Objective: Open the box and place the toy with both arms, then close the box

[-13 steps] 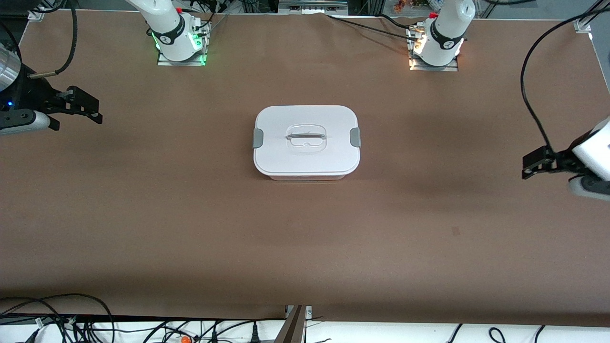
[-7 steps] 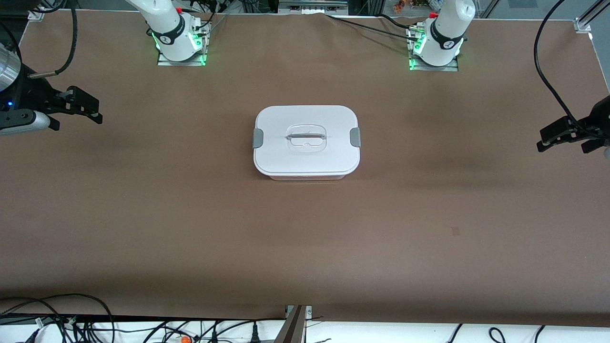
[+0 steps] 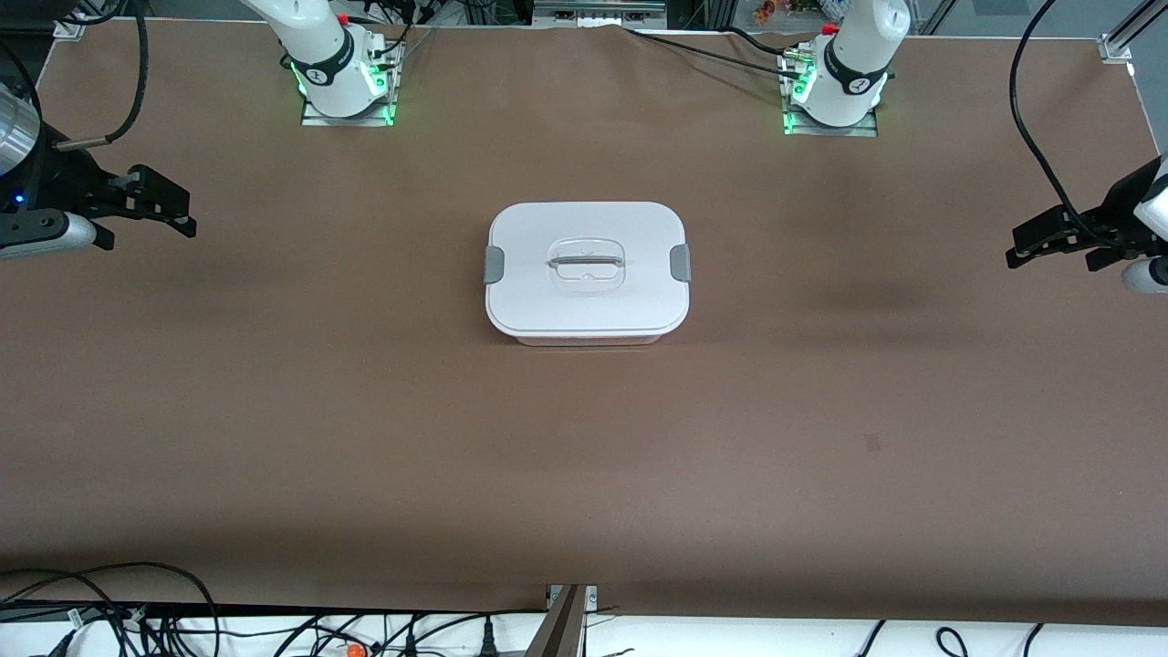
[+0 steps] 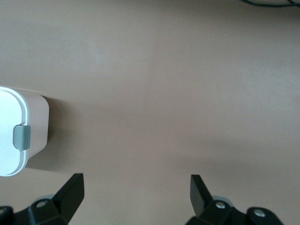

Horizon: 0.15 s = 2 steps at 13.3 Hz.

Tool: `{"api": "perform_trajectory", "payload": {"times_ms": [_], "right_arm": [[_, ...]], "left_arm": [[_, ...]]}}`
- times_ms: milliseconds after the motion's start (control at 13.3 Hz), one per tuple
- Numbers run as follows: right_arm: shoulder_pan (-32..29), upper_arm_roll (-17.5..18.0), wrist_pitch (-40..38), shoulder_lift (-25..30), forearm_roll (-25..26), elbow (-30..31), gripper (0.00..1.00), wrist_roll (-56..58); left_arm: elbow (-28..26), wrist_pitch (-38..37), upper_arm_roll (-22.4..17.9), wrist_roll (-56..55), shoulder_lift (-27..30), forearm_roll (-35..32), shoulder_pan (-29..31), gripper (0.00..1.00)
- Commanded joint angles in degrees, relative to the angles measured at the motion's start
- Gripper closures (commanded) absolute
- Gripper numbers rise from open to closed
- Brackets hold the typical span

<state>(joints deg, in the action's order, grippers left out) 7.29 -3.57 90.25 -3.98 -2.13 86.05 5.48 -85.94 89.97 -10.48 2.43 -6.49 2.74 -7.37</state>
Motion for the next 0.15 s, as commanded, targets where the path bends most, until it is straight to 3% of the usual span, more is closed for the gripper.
{"api": "perform_trajectory", "payload": {"times_ms": [0,75], "right_arm": [[-0.53,0.23,-0.87,-0.15,-1.03,-0.88,0.0,-0.38],[-0.53,0.23,-0.87,-0.15,-1.03,-0.88,0.0,-0.38]], "left_arm": [[1.21,-1.02,0.72,-0.41,-0.45,0.33,1.04,0.0],[1.3,-1.11,0.81,-0.5,-0.54,0.33,0.95,0.0]]}}
